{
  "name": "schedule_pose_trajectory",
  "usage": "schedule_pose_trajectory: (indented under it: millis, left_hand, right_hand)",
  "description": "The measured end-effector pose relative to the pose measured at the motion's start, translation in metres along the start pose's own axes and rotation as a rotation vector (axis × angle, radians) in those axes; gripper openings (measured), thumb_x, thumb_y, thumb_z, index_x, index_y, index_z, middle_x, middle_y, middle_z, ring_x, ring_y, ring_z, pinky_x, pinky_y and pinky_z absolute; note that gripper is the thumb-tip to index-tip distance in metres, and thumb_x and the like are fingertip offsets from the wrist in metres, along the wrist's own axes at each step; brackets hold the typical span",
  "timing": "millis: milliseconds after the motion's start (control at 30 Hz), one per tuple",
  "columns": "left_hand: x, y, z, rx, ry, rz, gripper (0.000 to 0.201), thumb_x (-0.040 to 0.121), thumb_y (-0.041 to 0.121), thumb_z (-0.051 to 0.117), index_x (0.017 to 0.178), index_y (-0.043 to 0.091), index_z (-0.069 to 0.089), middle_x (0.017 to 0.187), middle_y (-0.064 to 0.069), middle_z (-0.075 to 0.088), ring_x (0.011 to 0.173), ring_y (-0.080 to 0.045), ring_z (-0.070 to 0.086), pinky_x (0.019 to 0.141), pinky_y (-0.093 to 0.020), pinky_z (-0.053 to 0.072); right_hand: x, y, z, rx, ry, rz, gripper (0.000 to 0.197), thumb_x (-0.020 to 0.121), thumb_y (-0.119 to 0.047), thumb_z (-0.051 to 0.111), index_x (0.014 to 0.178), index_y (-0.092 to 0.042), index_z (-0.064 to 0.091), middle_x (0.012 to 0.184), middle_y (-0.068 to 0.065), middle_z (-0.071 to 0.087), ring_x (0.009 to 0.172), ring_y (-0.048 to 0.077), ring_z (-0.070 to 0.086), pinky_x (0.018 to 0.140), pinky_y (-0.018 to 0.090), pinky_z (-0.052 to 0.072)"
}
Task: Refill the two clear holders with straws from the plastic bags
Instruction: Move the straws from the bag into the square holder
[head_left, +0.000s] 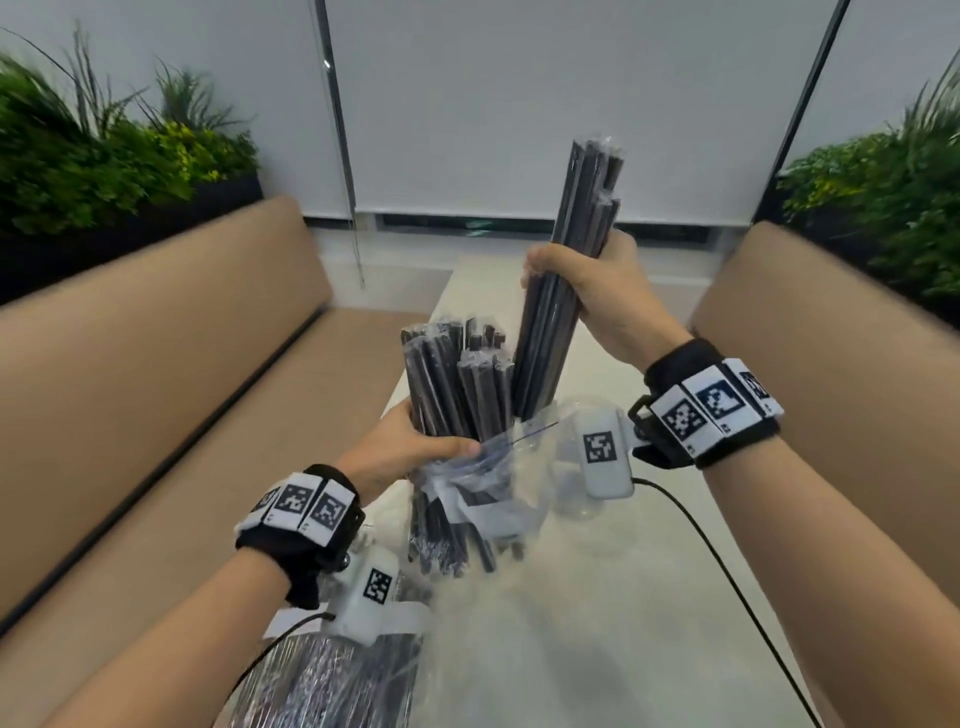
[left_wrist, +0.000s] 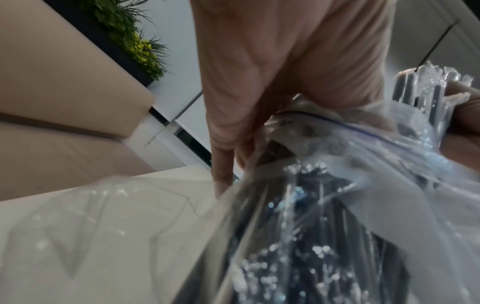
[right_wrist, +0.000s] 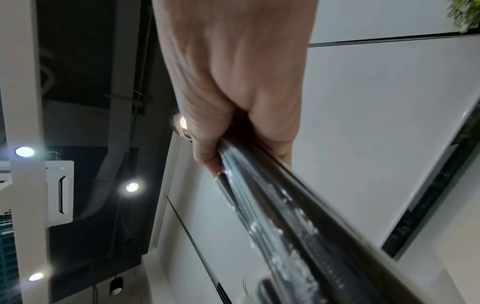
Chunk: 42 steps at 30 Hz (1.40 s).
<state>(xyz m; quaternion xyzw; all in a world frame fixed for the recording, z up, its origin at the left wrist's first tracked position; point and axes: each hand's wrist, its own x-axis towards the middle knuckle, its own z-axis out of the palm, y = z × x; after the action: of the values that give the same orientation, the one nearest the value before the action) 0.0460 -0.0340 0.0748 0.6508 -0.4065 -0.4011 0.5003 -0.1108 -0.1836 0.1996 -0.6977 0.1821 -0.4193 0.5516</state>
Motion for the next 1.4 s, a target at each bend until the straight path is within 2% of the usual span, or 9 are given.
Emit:
schedule_pose_trajectory:
  millis: [133, 267, 433, 533, 600, 800, 1100, 1300, 1400]
  left_hand:
    - [0.008, -0.009, -0.02, -0.026, 0.009, -0.044, 0.061, 0.069, 0.005, 0.086, 0.12, 0.015, 0.053, 0.106, -0.004, 0.073, 0.09, -0.013, 0.073, 0.071, -0.019, 0.057]
    - [0.017, -0.024, -0.037, -0.03, 0.012, -0.068, 0.091, 0.046, 0.025, 0.093, 0.127, 0.014, 0.052, 0.115, -0.008, 0.072, 0.106, -0.023, 0.07, 0.093, -0.037, 0.055]
    - [0.019, -0.038, -0.058, 0.014, 0.011, -0.093, 0.089, 0.043, 0.03, 0.093, 0.123, 0.019, 0.055, 0.115, -0.005, 0.072, 0.105, -0.019, 0.069, 0.097, -0.038, 0.053]
    - [0.018, -0.047, -0.071, 0.014, 0.008, -0.098, 0.088, 0.05, 0.023, 0.095, 0.126, 0.018, 0.05, 0.111, 0.0, 0.07, 0.097, -0.01, 0.069, 0.082, -0.025, 0.057]
    - [0.017, -0.05, -0.078, -0.007, 0.015, -0.096, 0.104, 0.034, 0.042, 0.097, 0.124, 0.024, 0.048, 0.113, 0.003, 0.068, 0.098, -0.007, 0.068, 0.076, -0.019, 0.054]
    - [0.017, -0.057, -0.086, -0.057, 0.011, -0.082, 0.11, 0.022, 0.052, 0.096, 0.12, 0.029, 0.051, 0.109, 0.005, 0.072, 0.095, -0.003, 0.071, 0.078, -0.016, 0.054]
    - [0.016, -0.062, -0.083, -0.102, 0.017, -0.127, 0.1, 0.033, 0.041, 0.098, 0.119, 0.028, 0.049, 0.113, 0.005, 0.067, 0.102, -0.01, 0.066, 0.086, -0.021, 0.049]
    - [0.023, -0.068, -0.079, -0.103, 0.008, -0.123, 0.109, 0.02, 0.049, 0.097, 0.117, 0.029, 0.053, 0.113, 0.002, 0.072, 0.103, -0.011, 0.07, 0.097, -0.033, 0.051]
    - [0.026, -0.065, -0.075, -0.096, -0.001, -0.114, 0.101, 0.024, 0.044, 0.099, 0.114, 0.03, 0.054, 0.105, 0.007, 0.075, 0.099, -0.008, 0.071, 0.09, -0.027, 0.053]
  right_hand:
    - [0.031, -0.007, 0.01, 0.014, 0.018, -0.027, 0.01, 0.083, 0.0, 0.066, 0.076, -0.005, 0.06, 0.066, 0.008, 0.063, 0.062, 0.021, 0.065, 0.066, 0.036, 0.057]
    - [0.06, -0.014, 0.008, 0.061, 0.116, -0.072, 0.012, 0.078, 0.0, 0.067, 0.084, 0.001, 0.057, 0.069, 0.012, 0.059, 0.063, 0.026, 0.062, 0.065, 0.036, 0.055]
    - [0.09, -0.026, -0.011, 0.099, 0.312, -0.106, 0.018, 0.072, 0.0, 0.07, 0.077, -0.009, 0.055, 0.063, 0.002, 0.061, 0.066, 0.022, 0.066, 0.065, 0.035, 0.057]
    - [0.1, -0.028, -0.024, 0.107, 0.385, -0.156, 0.02, 0.073, 0.001, 0.068, 0.079, -0.011, 0.053, 0.062, -0.002, 0.059, 0.064, 0.018, 0.066, 0.068, 0.036, 0.058]
    - [0.105, -0.019, -0.024, 0.041, 0.402, -0.155, 0.02, 0.074, 0.0, 0.068, 0.08, -0.012, 0.052, 0.067, 0.001, 0.059, 0.067, 0.019, 0.066, 0.07, 0.037, 0.06]
    - [0.106, 0.068, 0.022, -0.314, 0.392, -0.037, 0.028, 0.076, -0.012, 0.069, 0.099, -0.013, 0.053, 0.08, -0.005, 0.058, 0.076, 0.018, 0.062, 0.066, 0.03, 0.056]
    - [0.067, 0.183, 0.036, -0.207, 0.469, 0.477, 0.046, 0.075, -0.018, 0.082, 0.109, -0.01, 0.052, 0.104, 0.008, 0.063, 0.094, 0.026, 0.062, 0.077, 0.034, 0.05]
    - [0.073, 0.172, 0.022, -0.357, 0.25, 0.509, 0.044, 0.068, -0.032, 0.087, 0.084, -0.01, 0.053, 0.08, 0.002, 0.052, 0.077, 0.022, 0.05, 0.061, 0.026, 0.039]
    - [0.073, 0.139, 0.012, -0.524, 0.141, 0.544, 0.075, 0.076, -0.034, 0.082, 0.132, -0.003, 0.043, 0.126, 0.014, 0.052, 0.118, 0.029, 0.05, 0.086, 0.03, 0.04]
